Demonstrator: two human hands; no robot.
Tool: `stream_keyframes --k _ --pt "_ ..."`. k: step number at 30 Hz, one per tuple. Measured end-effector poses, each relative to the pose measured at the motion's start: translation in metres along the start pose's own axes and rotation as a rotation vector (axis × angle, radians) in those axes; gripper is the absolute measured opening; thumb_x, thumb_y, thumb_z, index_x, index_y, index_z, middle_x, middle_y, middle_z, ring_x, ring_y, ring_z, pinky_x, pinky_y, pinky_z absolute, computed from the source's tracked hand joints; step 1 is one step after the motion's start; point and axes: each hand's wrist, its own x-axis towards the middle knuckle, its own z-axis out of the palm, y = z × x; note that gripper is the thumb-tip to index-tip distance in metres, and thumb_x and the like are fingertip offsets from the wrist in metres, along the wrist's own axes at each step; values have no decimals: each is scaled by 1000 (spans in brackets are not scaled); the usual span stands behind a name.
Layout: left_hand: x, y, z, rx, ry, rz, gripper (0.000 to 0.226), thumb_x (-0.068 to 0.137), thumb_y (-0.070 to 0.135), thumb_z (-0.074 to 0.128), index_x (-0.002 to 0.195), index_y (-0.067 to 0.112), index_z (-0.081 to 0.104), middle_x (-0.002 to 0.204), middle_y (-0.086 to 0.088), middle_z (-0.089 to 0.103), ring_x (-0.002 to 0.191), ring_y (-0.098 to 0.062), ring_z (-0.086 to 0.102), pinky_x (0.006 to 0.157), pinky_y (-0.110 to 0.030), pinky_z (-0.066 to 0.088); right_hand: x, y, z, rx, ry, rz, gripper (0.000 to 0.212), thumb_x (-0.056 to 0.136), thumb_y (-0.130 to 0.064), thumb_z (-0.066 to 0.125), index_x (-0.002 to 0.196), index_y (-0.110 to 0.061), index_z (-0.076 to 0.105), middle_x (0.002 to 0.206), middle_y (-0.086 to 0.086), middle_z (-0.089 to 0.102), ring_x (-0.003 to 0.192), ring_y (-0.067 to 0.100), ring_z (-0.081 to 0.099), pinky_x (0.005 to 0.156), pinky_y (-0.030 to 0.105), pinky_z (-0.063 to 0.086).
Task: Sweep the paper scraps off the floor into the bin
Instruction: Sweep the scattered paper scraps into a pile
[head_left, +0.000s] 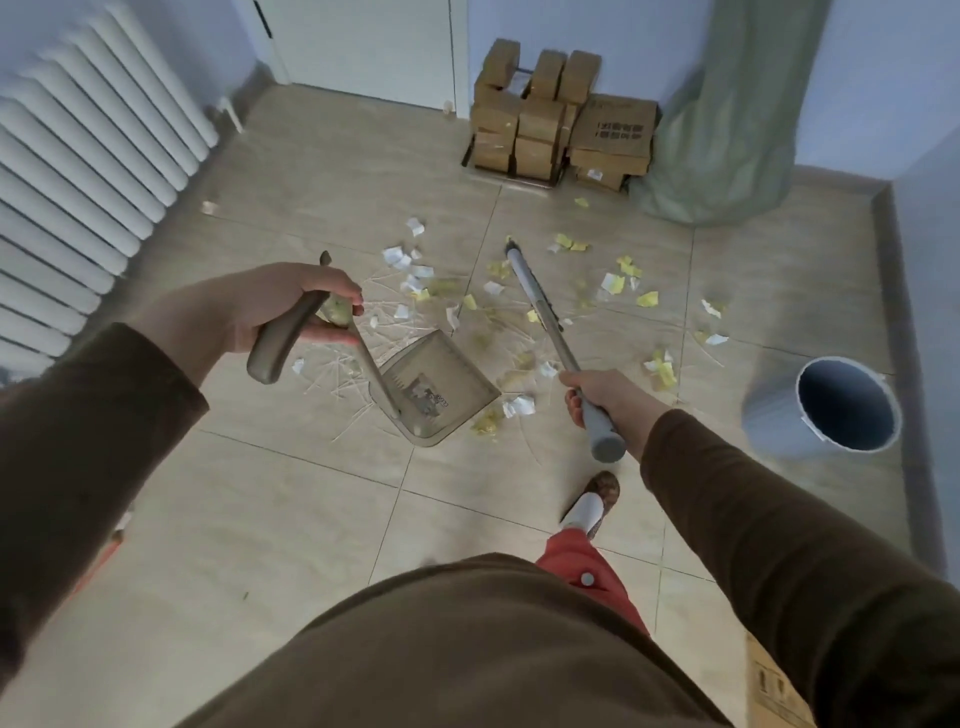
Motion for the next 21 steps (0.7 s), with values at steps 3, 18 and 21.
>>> stream_keyframes --k 3,18,21 --pt "-26 -53 -41 -37 -3 -8 23 86 18 70 99 0 67 132 -28 59 108 -42 69 92 -38 56 -14 26 43 -4 -14 -7 17 97 -17 60 87 -9 50 50 -1 46 31 5 42 33 15 39" --pt "-69 -224 -118 -224 99 -196 19 89 14 66 100 -1 64 107 -16 59 114 -46 64 85 -39 59 -49 60 139 -134 -18 30 19 97 -18 60 83 -9 51 51 -1 45 31 5 40 32 15 38" --pt "-65 -245 -115 -271 122 -211 20 89 13 66 102 -1 62 110 -17 56 106 -42 65 80 -35 61 -51 60 143 -144 -10 35 19 98 -18 59 82 -9 51 56 0 44 30 4 40 32 14 38"
